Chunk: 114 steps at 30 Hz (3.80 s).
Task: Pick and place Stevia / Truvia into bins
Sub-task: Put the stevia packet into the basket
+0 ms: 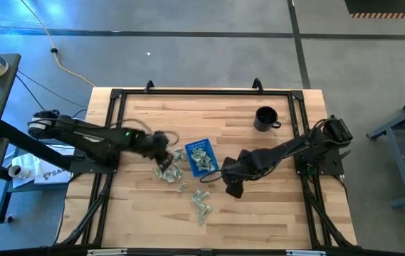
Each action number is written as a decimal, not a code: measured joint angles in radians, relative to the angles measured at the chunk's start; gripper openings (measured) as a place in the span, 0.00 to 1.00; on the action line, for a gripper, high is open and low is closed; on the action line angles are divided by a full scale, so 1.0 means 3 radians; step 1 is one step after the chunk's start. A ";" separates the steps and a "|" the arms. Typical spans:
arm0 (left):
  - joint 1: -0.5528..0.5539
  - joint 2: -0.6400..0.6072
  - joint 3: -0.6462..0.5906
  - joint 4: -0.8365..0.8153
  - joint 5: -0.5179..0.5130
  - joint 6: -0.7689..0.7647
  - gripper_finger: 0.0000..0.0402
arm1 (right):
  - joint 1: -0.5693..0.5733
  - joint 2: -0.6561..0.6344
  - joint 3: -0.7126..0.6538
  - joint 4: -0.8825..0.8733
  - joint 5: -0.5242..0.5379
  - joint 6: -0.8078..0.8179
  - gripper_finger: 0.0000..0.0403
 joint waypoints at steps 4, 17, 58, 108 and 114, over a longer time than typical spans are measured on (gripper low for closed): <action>0.0548 0.0305 0.0003 0.0345 0.0227 0.0547 0.45 | 0.0111 -0.0001 0.0000 -0.0093 0.0044 0.0360 0.73; 0.0826 0.1050 0.0000 0.1004 0.0852 0.0672 0.45 | 0.0225 -0.0004 -0.0002 -0.0326 0.0306 0.0518 0.73; 0.0146 0.1787 0.1872 0.0395 0.0281 0.1128 0.17 | -0.0153 -0.0970 -0.0071 -0.0932 0.1278 0.0202 0.73; -0.2365 -0.0002 0.0267 -0.1620 -0.0508 -0.2332 0.52 | 0.0084 0.1473 0.1094 0.0825 -0.0383 -0.1876 0.29; -0.2376 -0.0012 0.0209 -0.1612 -0.0732 -0.2388 0.52 | 0.0034 0.1485 0.1380 0.0255 -0.0348 -0.1351 0.03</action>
